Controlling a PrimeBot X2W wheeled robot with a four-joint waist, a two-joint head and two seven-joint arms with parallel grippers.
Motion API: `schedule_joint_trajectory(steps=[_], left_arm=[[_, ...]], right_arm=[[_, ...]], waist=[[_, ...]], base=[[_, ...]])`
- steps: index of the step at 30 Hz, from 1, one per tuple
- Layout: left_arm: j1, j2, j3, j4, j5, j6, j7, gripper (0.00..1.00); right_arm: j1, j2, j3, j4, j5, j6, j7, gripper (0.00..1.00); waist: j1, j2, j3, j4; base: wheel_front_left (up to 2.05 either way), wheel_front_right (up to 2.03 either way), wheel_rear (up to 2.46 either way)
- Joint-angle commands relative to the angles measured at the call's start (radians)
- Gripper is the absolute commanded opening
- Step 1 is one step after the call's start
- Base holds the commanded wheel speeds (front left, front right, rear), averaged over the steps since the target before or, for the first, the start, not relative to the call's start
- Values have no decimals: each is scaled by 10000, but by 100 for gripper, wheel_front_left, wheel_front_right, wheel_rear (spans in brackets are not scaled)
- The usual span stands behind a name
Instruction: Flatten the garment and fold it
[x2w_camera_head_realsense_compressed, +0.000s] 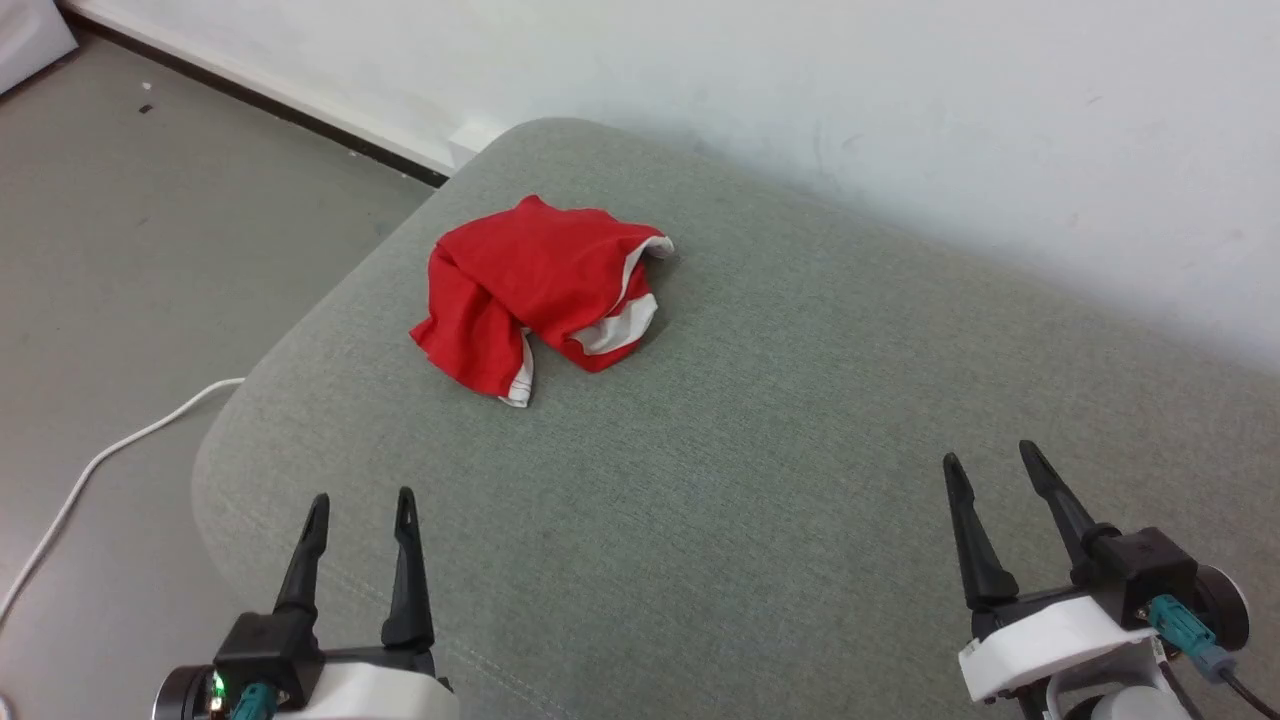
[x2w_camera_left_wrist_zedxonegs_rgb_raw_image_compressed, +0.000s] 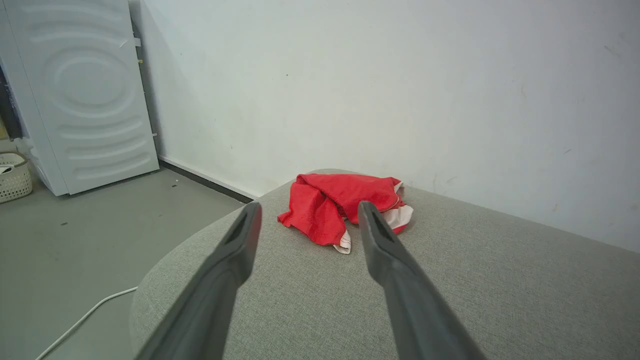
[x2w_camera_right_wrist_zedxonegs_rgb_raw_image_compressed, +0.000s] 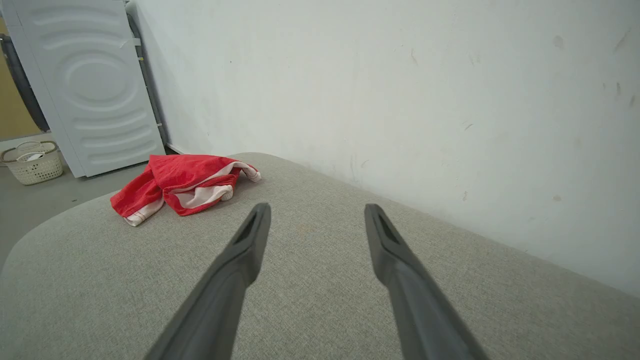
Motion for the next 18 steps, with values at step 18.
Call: schedule_joint_trajectory(steps=[18], left_arm=[[261, -51, 31, 31, -40, 50, -187, 100]], right_arm=[[-143, 34, -17, 89, 88, -11, -201, 100]], waist=[[0, 0, -97, 238]], base=[[0, 0, 0]])
